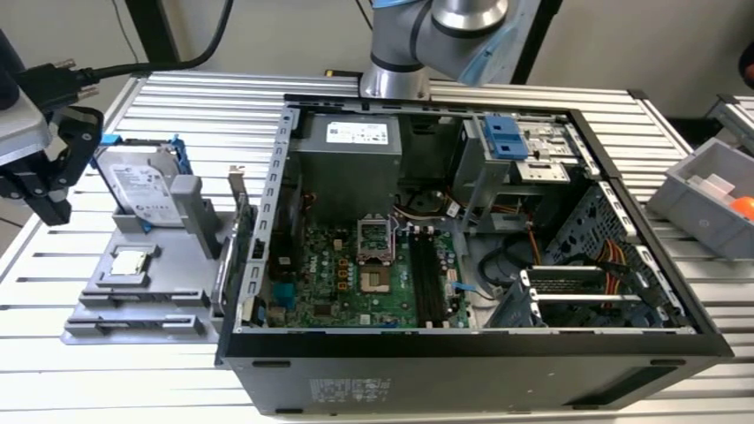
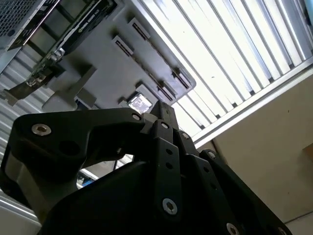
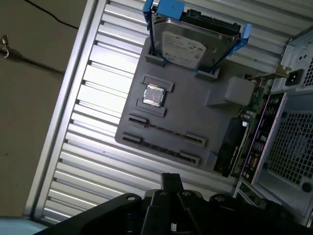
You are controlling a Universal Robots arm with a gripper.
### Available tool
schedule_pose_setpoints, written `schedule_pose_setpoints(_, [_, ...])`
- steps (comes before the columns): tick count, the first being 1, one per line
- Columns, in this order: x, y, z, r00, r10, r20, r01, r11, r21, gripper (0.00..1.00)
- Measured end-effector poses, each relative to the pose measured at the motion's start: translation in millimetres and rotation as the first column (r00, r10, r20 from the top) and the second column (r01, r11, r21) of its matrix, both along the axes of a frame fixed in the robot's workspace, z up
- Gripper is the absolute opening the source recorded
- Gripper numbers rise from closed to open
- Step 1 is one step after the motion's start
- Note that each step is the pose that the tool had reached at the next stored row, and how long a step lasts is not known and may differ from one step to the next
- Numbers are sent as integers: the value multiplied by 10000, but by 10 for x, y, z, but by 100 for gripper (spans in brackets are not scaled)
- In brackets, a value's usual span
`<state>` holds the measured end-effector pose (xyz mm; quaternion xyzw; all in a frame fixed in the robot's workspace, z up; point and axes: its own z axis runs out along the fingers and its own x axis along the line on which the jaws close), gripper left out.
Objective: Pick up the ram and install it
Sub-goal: 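Pick up the ram and move it above insertion slot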
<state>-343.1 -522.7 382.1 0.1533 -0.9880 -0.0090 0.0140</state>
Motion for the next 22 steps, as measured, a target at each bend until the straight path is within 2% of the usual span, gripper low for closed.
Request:
schedule_pose_setpoints(6, [0, 3, 0, 9980, 635, -2, -635, 9980, -66, 0])
schedule_pose_setpoints(13, [0, 17, 0, 9918, 1276, -9, -1276, 9917, -136, 0])
schedule_pose_setpoints(18, [0, 20, 0, 9852, 1715, -16, -1715, 9850, -181, 0])
schedule_pose_setpoints(22, [0, 22, 0, 9772, 2124, -19, -2124, 9770, -194, 0])
